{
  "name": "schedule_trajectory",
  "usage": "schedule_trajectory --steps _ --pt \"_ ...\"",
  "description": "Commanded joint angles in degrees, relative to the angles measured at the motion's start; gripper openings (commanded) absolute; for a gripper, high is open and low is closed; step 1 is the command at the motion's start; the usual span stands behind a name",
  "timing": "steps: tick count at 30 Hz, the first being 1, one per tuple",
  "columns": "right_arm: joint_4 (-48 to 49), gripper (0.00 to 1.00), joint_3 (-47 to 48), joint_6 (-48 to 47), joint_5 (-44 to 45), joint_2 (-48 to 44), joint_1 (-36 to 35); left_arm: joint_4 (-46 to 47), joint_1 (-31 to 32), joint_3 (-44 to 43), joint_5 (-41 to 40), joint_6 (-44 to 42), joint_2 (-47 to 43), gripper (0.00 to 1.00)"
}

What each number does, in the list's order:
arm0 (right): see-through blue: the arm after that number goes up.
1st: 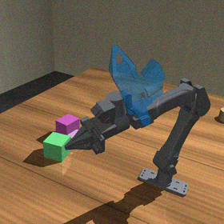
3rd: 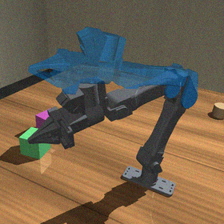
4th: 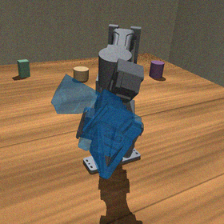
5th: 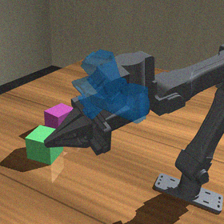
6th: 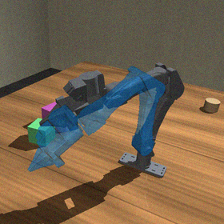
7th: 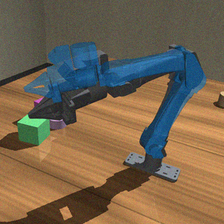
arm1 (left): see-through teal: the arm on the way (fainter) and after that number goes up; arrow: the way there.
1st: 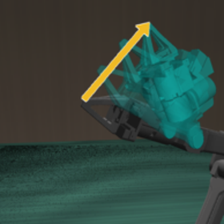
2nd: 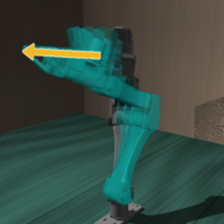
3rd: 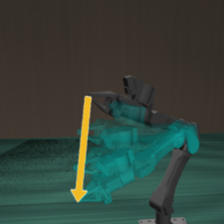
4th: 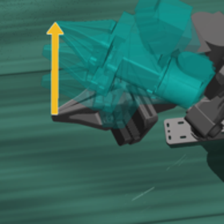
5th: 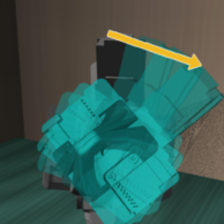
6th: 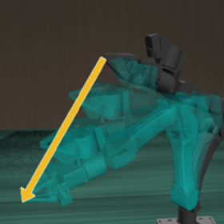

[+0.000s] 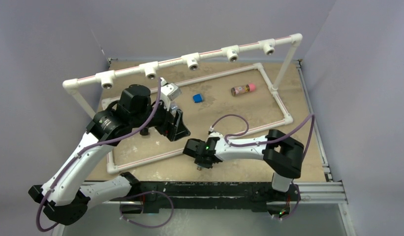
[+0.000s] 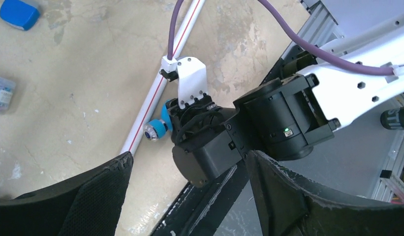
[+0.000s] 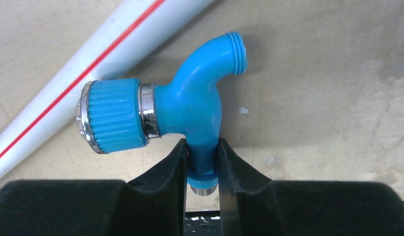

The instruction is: Install the water faucets

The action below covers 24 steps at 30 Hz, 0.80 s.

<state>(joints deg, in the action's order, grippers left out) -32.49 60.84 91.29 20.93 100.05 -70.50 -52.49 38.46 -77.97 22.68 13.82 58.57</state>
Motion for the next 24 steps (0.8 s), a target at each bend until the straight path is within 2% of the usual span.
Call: schedule_trajectory --steps 1,4,10,18,24 --pt "0.55 0.26 3.0 -0.8 4.33 1.1 -0.18 -1.8 0.39 0.52 -2.96 3.46 0.64 0.84" --pt "1.09 0.38 2.55 -1.57 4.49 -0.56 -0.19 -2.24 0.39 1.05 -3.56 5.07 0.67 0.83" --pt "2.68 0.49 0.92 -3.43 4.99 -5.39 -0.2 -2.92 0.39 1.33 -5.44 7.09 0.57 0.83" --pt "2.22 0.53 -3.32 -5.88 6.2 -15.98 -0.25 -3.06 0.39 4.41 -5.09 10.86 0.39 0.82" --pt "-1.27 0.55 -6.28 -8.18 9.65 -24.73 -0.19 -3.44 0.39 10.2 -4.44 17.01 0.07 0.75"
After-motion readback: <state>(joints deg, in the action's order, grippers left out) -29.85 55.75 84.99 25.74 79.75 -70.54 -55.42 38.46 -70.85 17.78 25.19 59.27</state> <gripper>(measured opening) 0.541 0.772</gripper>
